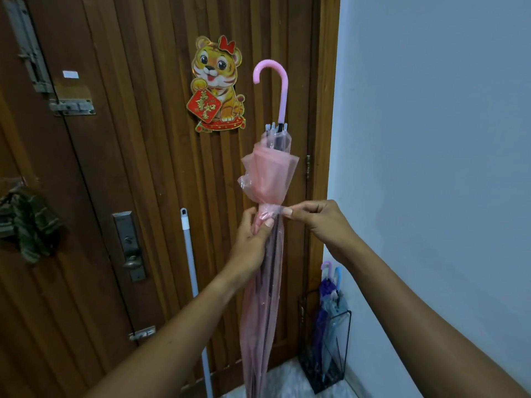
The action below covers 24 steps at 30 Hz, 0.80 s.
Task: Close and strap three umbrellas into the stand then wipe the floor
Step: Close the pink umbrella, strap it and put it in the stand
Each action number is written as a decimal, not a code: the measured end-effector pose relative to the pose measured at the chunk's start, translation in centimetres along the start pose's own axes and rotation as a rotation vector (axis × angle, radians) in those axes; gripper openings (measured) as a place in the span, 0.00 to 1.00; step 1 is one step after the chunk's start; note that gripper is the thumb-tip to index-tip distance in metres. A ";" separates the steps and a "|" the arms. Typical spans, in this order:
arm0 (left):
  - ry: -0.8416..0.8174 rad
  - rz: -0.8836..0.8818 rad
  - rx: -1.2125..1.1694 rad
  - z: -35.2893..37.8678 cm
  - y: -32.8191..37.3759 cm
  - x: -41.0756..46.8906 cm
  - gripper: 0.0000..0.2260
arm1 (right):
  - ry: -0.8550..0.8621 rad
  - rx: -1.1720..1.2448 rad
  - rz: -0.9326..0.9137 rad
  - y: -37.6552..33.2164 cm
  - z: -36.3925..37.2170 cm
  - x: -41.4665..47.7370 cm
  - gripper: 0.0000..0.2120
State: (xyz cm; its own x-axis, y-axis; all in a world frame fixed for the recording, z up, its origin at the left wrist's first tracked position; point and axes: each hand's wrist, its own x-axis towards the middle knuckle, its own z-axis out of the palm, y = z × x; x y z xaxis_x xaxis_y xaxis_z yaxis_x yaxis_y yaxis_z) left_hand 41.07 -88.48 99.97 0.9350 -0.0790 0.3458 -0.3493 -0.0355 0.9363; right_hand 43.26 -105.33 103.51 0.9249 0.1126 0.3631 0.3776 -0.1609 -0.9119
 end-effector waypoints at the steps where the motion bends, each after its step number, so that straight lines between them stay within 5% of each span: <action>1: 0.036 -0.007 -0.012 0.3 -0.1 0.0 0.17 | -0.009 0.003 0.011 0.1 0.1 0.0 0.07; 6: 0.202 0.020 -0.112 1.2 0.0 0.4 0.11 | -0.063 0.065 0.020 0.3 0.2 -0.1 0.07; 13: -0.162 -0.061 -0.463 -0.3 0.3 0.1 0.19 | -0.110 0.200 0.091 0.9 -0.3 -0.2 0.21; 19: -0.171 -0.058 -0.136 -0.2 1.1 0.4 0.28 | -0.073 0.333 0.061 0.7 -0.2 0.0 0.07; 24: 0.018 0.017 0.019 -0.4 0.8 0.1 0.21 | -0.078 0.244 0.062 0.9 -0.4 -0.1 0.08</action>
State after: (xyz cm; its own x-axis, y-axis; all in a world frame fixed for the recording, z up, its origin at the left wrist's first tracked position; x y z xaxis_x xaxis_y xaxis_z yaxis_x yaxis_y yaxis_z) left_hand 40.94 -88.14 100.75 0.9298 -0.0620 0.3627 -0.3660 -0.0532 0.9291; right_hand 43.55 -105.85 102.78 0.9364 0.1864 0.2975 0.2894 0.0698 -0.9547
